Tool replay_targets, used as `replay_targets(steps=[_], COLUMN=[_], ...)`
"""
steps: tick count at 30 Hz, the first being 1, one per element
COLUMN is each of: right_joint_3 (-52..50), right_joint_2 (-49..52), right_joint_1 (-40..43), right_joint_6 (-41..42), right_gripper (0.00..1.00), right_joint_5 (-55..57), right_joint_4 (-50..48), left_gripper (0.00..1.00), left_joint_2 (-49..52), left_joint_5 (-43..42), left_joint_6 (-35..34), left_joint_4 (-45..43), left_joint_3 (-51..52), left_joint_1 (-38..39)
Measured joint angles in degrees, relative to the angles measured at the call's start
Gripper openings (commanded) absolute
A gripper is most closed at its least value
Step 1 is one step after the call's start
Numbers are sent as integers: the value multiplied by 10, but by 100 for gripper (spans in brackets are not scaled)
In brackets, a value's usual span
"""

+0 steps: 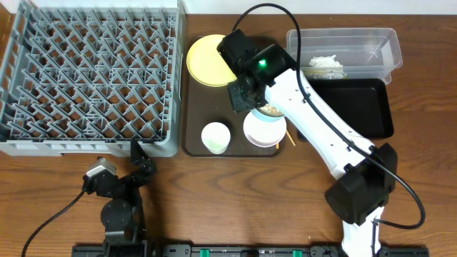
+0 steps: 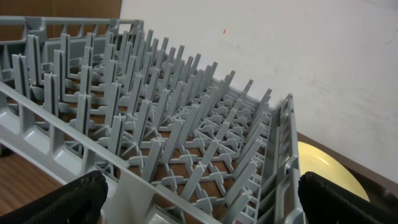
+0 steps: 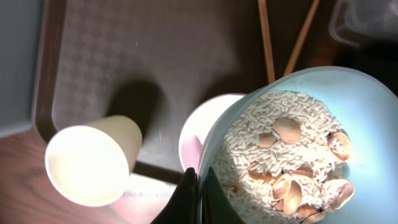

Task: Sort waste into correct bins and load items into the dishwasher
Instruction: 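Grasp the rim of the light-blue rice bowl with the right gripper, then carry the light-blue bowl right over the black tray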

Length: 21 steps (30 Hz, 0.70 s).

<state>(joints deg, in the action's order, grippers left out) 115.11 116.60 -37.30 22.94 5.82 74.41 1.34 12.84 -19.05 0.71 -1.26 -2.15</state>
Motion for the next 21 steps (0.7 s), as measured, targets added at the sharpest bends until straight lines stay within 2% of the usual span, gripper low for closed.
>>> replay_targets(steps=[11, 21], right_joint_3=[0, 0], right_joint_2=[-63, -71], right_joint_1=[30, 58], right_joint_6=[0, 0], right_gripper=[1, 1], right_joint_5=[3, 4], right_joint_4=[43, 56], left_gripper=[100, 100], left_joint_2=[0, 0], left_joint_5=[0, 0], left_joint_6=[0, 0], left_joint_4=[0, 0], left_joint_3=[0, 0], left_joint_1=[0, 0])
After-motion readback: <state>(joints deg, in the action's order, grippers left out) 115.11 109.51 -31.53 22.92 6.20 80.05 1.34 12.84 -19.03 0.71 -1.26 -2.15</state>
